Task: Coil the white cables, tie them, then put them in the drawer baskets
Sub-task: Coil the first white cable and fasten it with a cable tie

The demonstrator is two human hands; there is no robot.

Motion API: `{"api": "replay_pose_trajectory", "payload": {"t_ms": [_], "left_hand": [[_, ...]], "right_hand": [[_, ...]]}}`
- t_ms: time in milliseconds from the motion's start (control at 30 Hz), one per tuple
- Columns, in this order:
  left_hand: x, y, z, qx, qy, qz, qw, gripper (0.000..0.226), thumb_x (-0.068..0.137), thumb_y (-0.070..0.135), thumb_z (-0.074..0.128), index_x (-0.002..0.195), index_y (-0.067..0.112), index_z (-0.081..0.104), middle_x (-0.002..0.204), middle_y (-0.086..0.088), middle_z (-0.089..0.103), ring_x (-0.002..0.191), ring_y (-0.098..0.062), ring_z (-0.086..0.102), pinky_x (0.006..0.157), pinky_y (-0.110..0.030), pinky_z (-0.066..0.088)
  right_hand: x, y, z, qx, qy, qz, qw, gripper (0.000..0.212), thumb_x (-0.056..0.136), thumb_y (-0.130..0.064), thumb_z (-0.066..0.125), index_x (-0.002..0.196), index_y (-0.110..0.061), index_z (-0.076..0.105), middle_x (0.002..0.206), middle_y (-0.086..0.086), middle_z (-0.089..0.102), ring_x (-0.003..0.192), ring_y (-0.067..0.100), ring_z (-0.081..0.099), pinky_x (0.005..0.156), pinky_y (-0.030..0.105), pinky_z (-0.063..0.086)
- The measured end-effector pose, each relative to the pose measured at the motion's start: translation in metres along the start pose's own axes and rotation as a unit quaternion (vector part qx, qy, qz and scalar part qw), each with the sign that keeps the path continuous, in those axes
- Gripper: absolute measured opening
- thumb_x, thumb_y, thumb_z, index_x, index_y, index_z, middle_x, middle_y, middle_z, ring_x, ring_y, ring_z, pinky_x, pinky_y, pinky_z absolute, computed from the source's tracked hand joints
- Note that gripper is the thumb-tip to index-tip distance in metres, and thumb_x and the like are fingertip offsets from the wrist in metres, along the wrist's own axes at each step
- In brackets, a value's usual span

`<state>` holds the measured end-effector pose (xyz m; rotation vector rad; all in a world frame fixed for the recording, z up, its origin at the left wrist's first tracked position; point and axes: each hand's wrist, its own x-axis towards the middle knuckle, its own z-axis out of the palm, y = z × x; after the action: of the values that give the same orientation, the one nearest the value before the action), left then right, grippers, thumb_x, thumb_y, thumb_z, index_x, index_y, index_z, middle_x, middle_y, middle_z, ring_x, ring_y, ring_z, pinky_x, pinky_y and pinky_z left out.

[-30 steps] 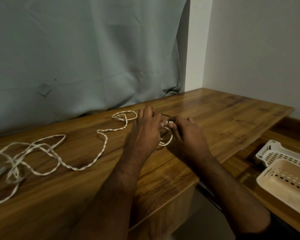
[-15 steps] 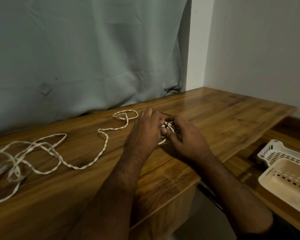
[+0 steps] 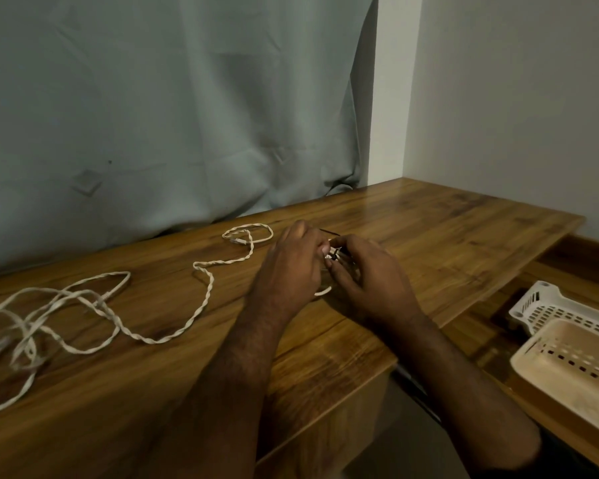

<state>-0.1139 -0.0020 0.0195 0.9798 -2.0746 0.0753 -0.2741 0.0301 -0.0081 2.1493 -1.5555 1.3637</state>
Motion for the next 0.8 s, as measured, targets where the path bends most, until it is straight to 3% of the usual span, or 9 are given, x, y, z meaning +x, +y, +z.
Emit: {"api": "replay_pose_trajectory", "payload": {"t_ms": [467, 667, 800], "left_hand": [[0.0, 0.0, -0.004, -0.009, 0.023, -0.019, 1.0, 0.013, 0.104, 0.019, 0.048, 0.112, 0.018, 0.058, 0.112, -0.002, 0.056, 0.101, -0.019, 0.053, 0.083, -0.045, 0.05], [-0.003, 0.007, 0.0, -0.037, 0.007, -0.002, 0.999, 0.034, 0.103, 0.026, 0.055, 0.136, 0.018, 0.049, 0.137, -0.003, 0.051, 0.125, -0.019, 0.052, 0.1, -0.042, 0.05], [-0.005, 0.007, 0.006, -0.055, -0.012, -0.034, 0.998, 0.044, 0.104, 0.031, 0.055, 0.145, 0.02, 0.043, 0.146, -0.002, 0.045, 0.133, -0.019, 0.048, 0.105, -0.041, 0.047]], "right_hand": [[-0.001, 0.001, 0.001, -0.048, 0.034, 0.009, 0.998, 0.029, 0.095, -0.035, 0.064, 0.122, -0.023, 0.061, 0.111, -0.006, 0.068, 0.1, 0.019, 0.057, 0.085, 0.044, 0.047], [0.002, 0.005, -0.005, -0.054, 0.131, 0.025, 0.99, 0.028, 0.095, -0.026, 0.069, 0.121, -0.019, 0.063, 0.115, -0.001, 0.068, 0.102, 0.018, 0.055, 0.083, 0.036, 0.044], [0.004, 0.016, -0.011, -0.039, 0.206, 0.113, 0.971, 0.029, 0.093, -0.026, 0.072, 0.12, -0.018, 0.064, 0.114, -0.001, 0.068, 0.105, 0.022, 0.058, 0.086, 0.039, 0.048]]}}
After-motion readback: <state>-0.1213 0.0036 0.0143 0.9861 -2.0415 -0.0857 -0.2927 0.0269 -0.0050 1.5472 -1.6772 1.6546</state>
